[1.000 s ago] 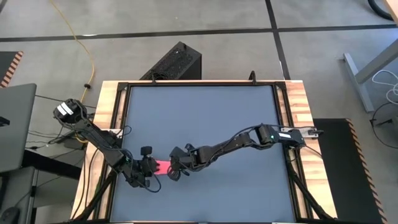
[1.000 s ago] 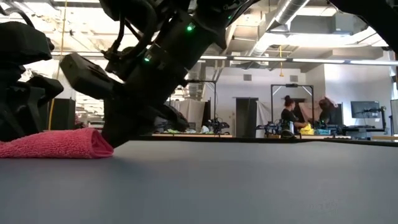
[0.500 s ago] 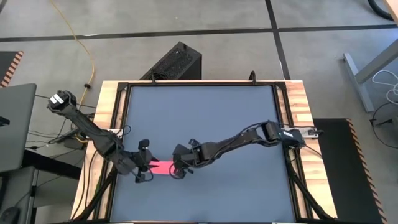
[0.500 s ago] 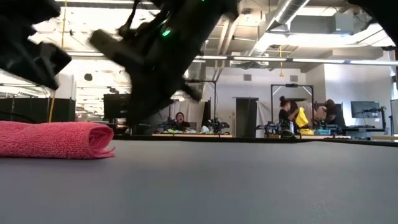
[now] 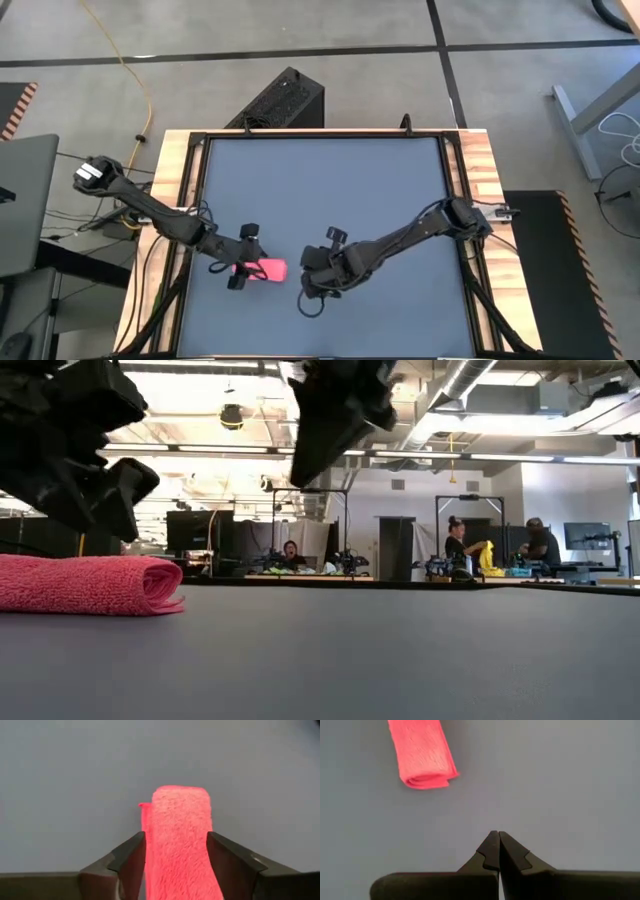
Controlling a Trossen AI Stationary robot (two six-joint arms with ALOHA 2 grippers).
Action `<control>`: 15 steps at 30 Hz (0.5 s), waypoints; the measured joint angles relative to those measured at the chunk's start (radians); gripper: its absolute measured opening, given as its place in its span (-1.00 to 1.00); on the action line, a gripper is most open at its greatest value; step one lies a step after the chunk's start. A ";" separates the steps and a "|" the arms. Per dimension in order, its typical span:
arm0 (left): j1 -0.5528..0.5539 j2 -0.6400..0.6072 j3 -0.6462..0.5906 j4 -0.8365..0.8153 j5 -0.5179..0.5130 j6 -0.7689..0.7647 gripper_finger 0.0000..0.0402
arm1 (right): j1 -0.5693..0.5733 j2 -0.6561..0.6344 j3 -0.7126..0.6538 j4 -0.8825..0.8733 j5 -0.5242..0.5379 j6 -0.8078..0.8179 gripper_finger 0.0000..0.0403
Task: Roll towel into tight, uniform cylinder
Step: Roll the red towel
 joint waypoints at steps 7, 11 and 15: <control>0.044 0.072 0.000 0.019 0.083 0.069 0.10 | -0.014 -0.097 -0.184 0.036 -0.005 0.033 -0.90; 0.047 0.134 0.000 0.017 0.114 0.067 0.10 | -0.021 -0.182 -0.318 0.144 -0.017 0.053 -0.90; 0.046 0.218 0.001 0.045 0.131 -0.052 0.11 | -0.022 -0.275 -0.455 0.276 -0.020 0.054 -0.90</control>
